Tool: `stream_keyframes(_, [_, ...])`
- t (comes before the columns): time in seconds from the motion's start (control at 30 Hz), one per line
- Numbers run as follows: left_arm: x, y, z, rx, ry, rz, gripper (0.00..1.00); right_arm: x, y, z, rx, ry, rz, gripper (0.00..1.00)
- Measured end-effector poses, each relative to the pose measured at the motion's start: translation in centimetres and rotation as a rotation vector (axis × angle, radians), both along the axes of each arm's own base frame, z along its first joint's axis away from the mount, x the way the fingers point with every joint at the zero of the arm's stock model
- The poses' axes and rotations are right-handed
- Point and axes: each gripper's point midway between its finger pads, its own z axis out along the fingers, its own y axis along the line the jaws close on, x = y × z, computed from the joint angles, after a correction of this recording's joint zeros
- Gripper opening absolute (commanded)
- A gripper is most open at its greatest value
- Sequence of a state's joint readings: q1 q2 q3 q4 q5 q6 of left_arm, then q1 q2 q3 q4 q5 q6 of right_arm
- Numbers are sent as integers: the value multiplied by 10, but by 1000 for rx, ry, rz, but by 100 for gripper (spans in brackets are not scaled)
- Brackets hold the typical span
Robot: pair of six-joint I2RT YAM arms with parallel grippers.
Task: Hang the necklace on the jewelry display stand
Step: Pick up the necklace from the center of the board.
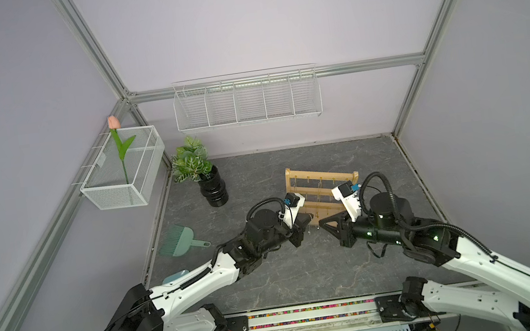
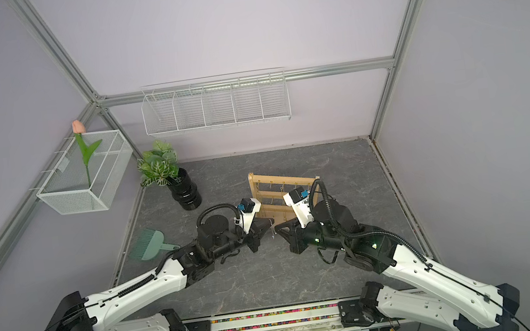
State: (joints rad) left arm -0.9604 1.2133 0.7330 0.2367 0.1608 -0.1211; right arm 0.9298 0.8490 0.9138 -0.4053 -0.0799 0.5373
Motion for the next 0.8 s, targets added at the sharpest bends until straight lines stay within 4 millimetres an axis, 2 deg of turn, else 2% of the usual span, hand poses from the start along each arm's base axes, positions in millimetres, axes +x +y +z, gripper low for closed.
stream_keyframes(0.17, [4,-3,23,-10,-44,0,0,-4,3,-17,-16,14,32,10])
stream_keyframes(0.27, [5,-4,34,-8,-70,-5,0,-6,2,-28,-34,23,43,21])
stream_keyframes(0.47, [5,-6,52,-2,-106,-15,0,-11,-6,-23,-18,-18,45,32])
stream_keyframes(0.63, [3,-8,59,7,-124,-30,0,-4,-20,-10,2,-79,-11,30])
stream_keyframes(0.8, [-1,-10,59,29,-135,-49,0,9,-31,-6,-22,-127,-72,27])
